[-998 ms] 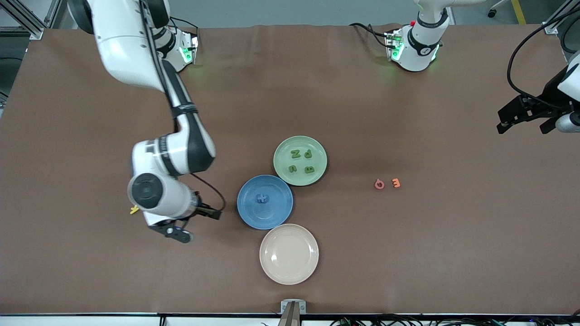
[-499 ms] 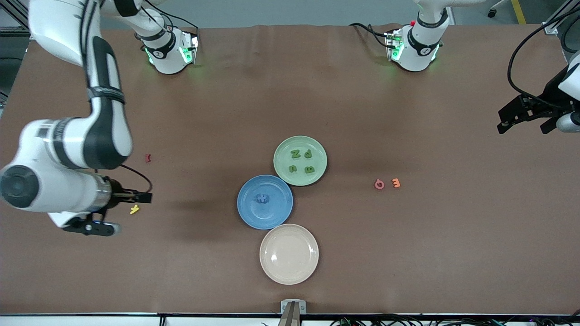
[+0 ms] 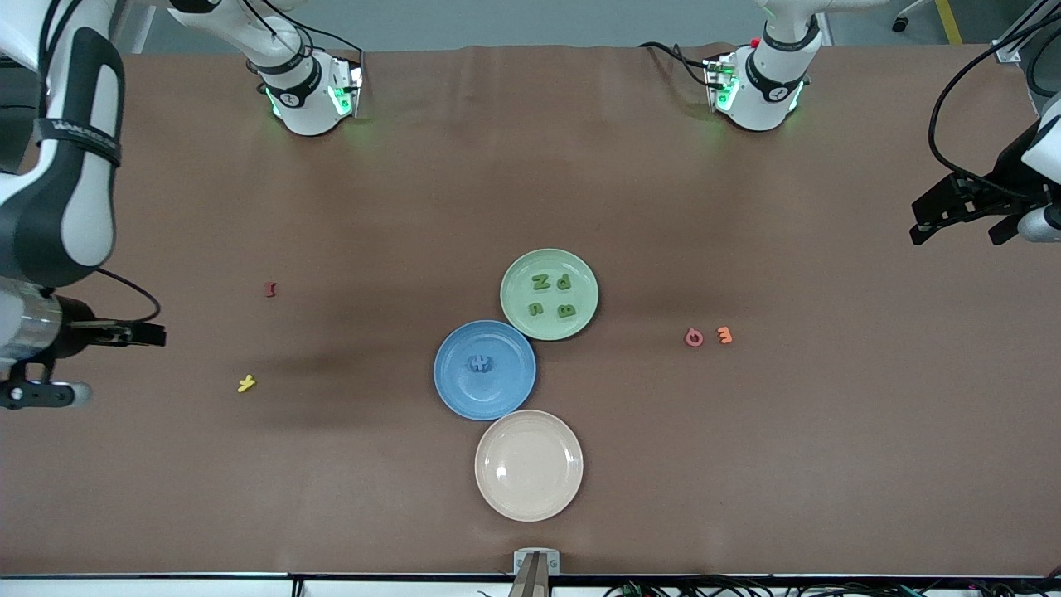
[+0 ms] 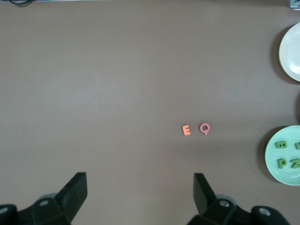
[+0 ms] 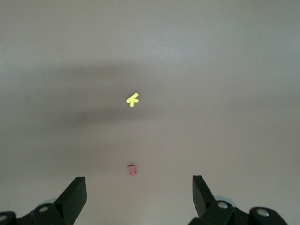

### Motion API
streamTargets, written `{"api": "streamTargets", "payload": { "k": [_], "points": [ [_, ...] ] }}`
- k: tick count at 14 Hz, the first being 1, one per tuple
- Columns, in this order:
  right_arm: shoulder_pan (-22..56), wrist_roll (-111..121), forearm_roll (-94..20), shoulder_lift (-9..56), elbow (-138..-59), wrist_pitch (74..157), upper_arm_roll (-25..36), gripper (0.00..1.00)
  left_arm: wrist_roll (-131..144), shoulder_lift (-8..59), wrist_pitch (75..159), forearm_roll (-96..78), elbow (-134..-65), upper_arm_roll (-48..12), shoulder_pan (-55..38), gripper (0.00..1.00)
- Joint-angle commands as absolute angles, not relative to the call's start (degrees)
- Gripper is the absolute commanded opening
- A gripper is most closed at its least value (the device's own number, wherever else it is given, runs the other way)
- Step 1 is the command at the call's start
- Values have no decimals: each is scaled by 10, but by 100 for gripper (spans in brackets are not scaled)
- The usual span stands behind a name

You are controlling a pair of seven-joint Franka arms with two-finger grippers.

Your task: Sort letters by color into matching plates

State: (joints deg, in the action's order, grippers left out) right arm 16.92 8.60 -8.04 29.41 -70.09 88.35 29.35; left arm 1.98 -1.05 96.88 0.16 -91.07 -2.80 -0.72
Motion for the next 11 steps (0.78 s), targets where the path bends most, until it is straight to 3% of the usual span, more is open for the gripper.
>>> {"api": "streamTargets", "payload": {
  "k": [1,11],
  "points": [
    [171,93,-77,276,-709,875,297,100,18,-7,959,-8,-899,-25,-8,100],
    [181,87,-79,265,-691,875,297,100,18,-7,959,-8,-899,-25,-8,100]
  ]
}}
